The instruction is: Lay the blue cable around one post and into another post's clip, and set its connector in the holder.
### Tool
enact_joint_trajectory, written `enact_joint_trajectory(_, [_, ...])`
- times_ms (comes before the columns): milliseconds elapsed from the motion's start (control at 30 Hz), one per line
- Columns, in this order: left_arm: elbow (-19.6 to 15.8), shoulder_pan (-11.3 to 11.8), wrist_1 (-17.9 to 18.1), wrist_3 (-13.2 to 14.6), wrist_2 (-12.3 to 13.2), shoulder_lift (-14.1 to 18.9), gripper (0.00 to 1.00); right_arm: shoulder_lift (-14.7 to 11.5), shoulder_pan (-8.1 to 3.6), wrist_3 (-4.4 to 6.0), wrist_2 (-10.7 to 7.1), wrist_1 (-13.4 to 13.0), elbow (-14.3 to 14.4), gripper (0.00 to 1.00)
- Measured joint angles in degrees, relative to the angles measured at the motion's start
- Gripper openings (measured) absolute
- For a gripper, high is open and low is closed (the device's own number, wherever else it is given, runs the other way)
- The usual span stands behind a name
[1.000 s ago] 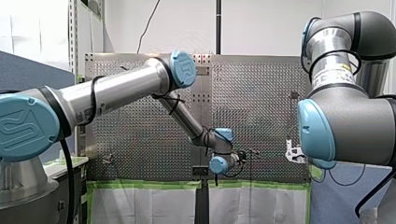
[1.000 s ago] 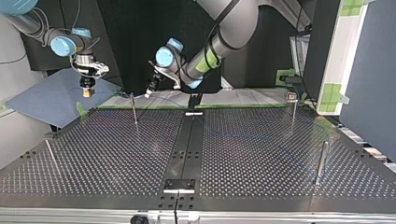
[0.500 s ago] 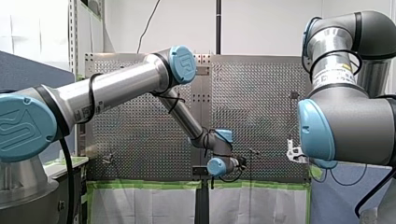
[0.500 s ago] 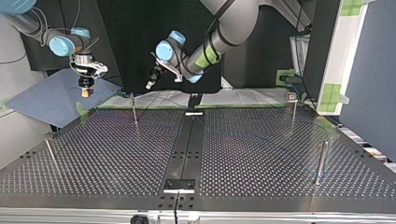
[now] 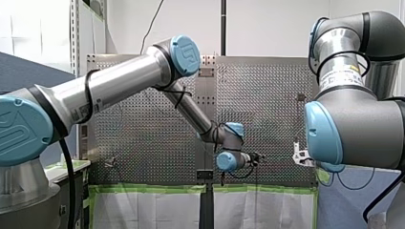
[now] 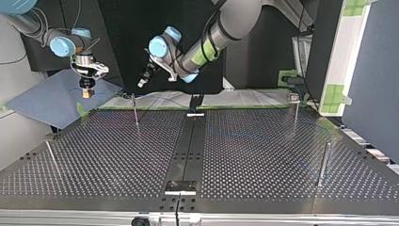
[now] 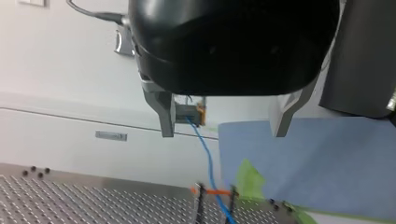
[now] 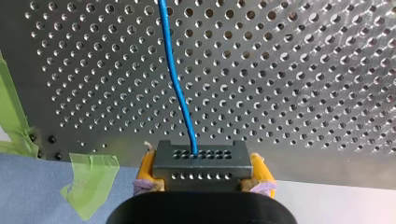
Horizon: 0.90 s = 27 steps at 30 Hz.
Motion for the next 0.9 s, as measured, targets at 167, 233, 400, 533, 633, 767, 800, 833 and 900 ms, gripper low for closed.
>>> enact_joint_trajectory(167, [0.06,-0.34,-0.03,-0.23,-0.15,0.28,1.00,0.00,0.07,0.21,-0.11,-0.07,0.00,0.00])
enact_joint_trajectory(233, [0.07,-0.41,-0.15,-0.74,-0.36,0.28,1.00,0.00,0.09,0.30,-0.13,-0.08,0.00,0.00])
enact_joint_trajectory(400, [0.08,-0.47,-0.52,-1.98,-1.09,0.30,1.00,0.00,0.14,0.35,-0.13,-0.02,-0.01,0.00])
enact_joint_trajectory(533, [0.09,-0.50,-1.55,-3.35,-2.09,0.27,1.00,0.00,0.17,0.36,-0.13,0.01,-0.01,0.00])
enact_joint_trajectory(633, [0.08,-0.55,-2.23,-4.82,-2.91,0.27,1.00,0.00,0.22,0.36,-0.14,0.01,0.00,0.00])
enact_joint_trajectory(767, [0.08,-0.60,-2.85,-6.42,-4.44,0.26,1.00,0.01,0.27,0.36,-0.15,0.04,0.00,0.00])
enact_joint_trajectory(800, [0.07,-0.62,-2.99,-6.65,-4.96,0.25,1.00,0.01,0.27,0.36,-0.15,0.04,0.00,0.00])
enact_joint_trajectory(833, [0.07,-0.62,-3.06,-6.78,-5.36,0.24,1.00,0.01,0.27,0.36,-0.17,0.05,0.01,0.00])
enact_joint_trajectory(900, [0.07,-0.62,-3.17,-6.92,-6.20,0.25,1.00,0.01,0.28,0.36,-0.18,0.04,0.01,0.00])
